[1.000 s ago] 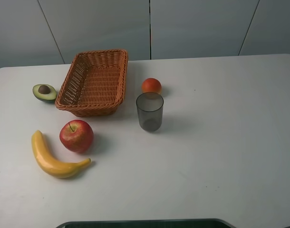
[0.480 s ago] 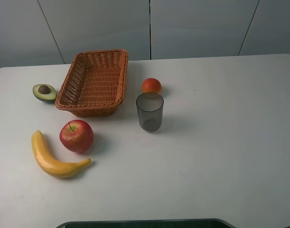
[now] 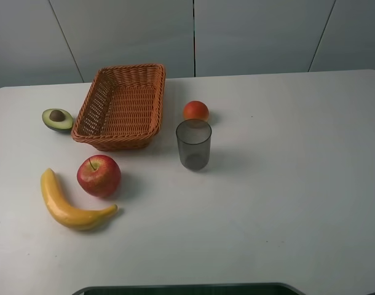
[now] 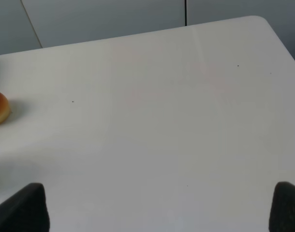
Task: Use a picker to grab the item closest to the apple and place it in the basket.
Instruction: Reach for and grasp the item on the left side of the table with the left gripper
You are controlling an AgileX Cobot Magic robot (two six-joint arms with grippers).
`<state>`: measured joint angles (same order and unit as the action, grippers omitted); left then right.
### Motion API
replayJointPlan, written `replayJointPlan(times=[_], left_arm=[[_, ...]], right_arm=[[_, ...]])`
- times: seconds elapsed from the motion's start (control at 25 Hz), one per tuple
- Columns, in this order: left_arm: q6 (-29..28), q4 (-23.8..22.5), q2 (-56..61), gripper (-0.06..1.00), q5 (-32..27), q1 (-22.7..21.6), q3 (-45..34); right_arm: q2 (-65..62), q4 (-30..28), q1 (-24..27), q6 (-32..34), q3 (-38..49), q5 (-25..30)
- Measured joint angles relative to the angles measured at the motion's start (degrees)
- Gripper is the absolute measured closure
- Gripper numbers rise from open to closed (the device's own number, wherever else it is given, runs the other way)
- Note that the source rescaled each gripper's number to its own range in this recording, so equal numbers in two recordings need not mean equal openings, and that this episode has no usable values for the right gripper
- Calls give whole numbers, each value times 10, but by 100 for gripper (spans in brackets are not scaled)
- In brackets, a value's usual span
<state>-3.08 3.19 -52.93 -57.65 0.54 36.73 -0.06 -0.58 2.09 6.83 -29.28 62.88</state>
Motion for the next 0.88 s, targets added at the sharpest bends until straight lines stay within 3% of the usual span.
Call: replayJointPlan(times=[0.4,0.88], left_arm=[[-75,-10,-214,-6,93,0,0],[-122,-9,-289,-6,198,0,-2]], right_arm=[[0,0,0,0,0,0],[0,0,0,0,0,0]])
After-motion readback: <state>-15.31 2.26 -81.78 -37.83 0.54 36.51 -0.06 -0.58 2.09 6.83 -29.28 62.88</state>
